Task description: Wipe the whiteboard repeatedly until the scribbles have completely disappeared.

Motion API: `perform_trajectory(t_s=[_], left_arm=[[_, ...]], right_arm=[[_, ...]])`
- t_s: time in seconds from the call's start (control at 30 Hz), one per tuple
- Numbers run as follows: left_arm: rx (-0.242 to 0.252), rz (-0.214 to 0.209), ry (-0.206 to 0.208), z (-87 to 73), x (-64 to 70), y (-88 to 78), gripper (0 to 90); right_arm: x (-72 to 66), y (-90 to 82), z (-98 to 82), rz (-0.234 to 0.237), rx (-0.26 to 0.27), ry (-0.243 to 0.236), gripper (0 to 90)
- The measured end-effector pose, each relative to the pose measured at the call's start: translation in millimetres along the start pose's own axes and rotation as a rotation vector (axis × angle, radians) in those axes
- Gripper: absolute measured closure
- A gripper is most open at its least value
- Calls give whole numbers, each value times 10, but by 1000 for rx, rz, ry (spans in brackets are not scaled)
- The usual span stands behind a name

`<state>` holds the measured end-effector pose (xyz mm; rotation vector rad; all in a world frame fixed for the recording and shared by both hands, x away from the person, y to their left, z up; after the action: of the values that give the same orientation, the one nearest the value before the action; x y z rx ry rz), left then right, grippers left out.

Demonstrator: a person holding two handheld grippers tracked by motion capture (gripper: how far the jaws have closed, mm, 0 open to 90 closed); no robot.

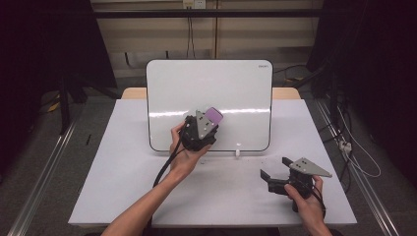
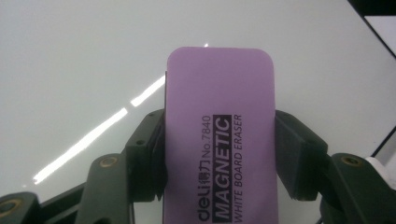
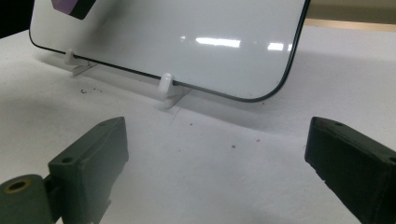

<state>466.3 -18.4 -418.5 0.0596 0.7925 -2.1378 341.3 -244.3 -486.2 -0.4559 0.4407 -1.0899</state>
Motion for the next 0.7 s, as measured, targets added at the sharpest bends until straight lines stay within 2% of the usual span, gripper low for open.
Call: perform_trajectory(t_s=[0.17,0.5,0.7], left_arm=[[21,-17,-41,-44,-49,-93,412],[62,-91,-114,-97,-114,-246,412],[68,-129,-158,-151,-138,-312,412]], right_arm=[[-8,12,1,1,-3,-4,63],[-56,85,6,12,-19,-14,63],[-100,117,59,19,-8,-13,66]])
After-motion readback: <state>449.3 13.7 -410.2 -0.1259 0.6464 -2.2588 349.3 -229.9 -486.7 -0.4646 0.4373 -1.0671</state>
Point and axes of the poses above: each handheld gripper's, and its own axes: y roughly forward along the jaws, z roughly out of its top, x roughly to its right, the point moved 8 cm from there along y, roughly forward along the jaws, and after that the axes turned 8 degrees about -x, right-handed, at the moved point
